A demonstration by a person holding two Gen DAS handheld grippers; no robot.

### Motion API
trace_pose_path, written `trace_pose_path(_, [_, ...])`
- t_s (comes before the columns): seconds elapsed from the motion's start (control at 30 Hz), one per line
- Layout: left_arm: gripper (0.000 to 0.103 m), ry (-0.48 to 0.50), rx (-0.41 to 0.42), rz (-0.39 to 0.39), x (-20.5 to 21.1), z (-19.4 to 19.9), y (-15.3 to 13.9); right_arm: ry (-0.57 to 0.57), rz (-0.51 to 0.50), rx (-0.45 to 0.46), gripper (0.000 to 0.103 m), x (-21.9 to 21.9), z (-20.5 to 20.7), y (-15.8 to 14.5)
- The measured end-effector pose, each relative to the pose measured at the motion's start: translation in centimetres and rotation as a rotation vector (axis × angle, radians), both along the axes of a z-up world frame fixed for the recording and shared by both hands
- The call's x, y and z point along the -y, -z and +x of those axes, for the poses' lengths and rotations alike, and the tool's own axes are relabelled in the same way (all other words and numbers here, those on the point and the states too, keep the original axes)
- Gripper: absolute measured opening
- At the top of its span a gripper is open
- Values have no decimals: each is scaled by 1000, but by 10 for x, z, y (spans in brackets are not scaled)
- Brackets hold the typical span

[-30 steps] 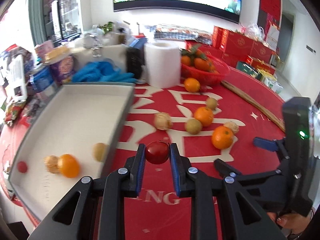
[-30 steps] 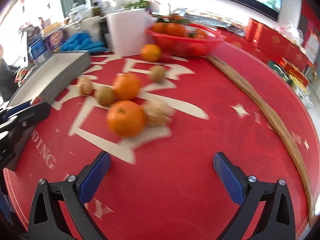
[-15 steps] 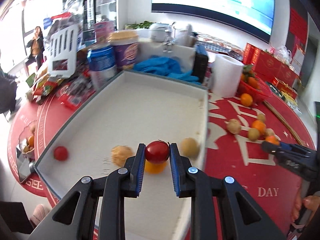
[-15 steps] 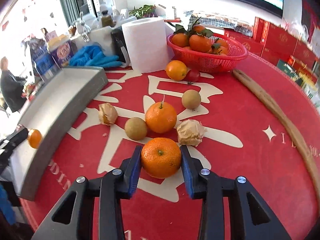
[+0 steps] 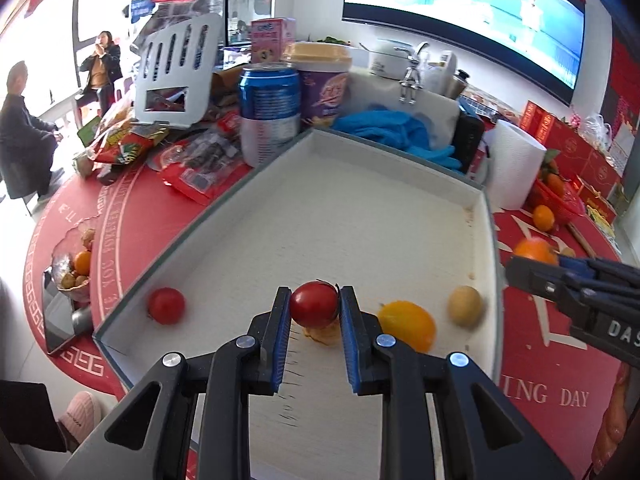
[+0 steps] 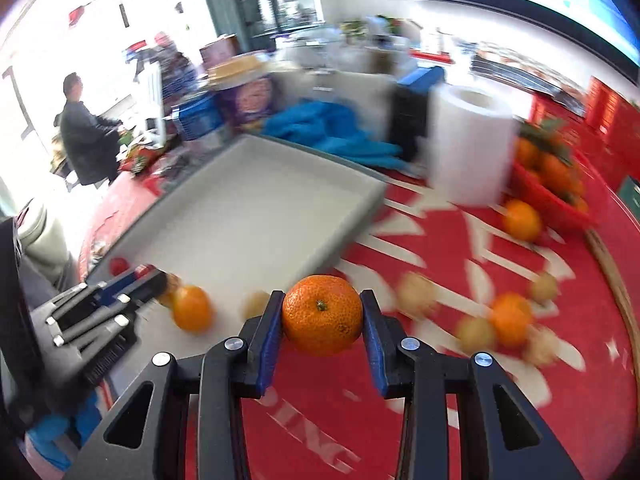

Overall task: Organize fruits
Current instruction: 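Carry both fruits over the white tray and open both tools to release them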

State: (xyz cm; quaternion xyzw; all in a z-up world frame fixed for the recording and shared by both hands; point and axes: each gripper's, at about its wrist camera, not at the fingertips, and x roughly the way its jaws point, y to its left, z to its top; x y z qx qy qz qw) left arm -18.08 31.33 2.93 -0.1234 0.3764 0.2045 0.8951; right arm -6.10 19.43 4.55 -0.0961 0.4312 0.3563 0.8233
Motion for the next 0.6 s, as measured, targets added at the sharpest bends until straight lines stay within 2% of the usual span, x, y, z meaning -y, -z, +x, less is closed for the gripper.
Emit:
trace_pose_path(0.17, [26, -8, 1, -11, -6, 1, 0, -38, -25, -11, 39, -41, 4, 8])
trace_pose_path(0.43, [28, -8, 4, -6, -8, 3, 0, -43, -54, -30, 39, -58, 8, 15])
trace_pose_path(0.47, [30, -10, 7, 0, -7, 3, 0, -44, -55, -26, 39, -58, 8, 14])
trace_pose_path(0.53, [50, -10, 10, 10, -6, 2, -1, -53, -53, -25, 41, -58, 9, 11])
trace_pose_path(0.57, [68, -14, 15, 17, -6, 1, -3, -54, -51, -24, 53, -59, 9, 10])
trace_pose_path(0.6, [77, -20, 31, 30, -4, -2, -6, -51, -47, -19, 61, -59, 9, 7])
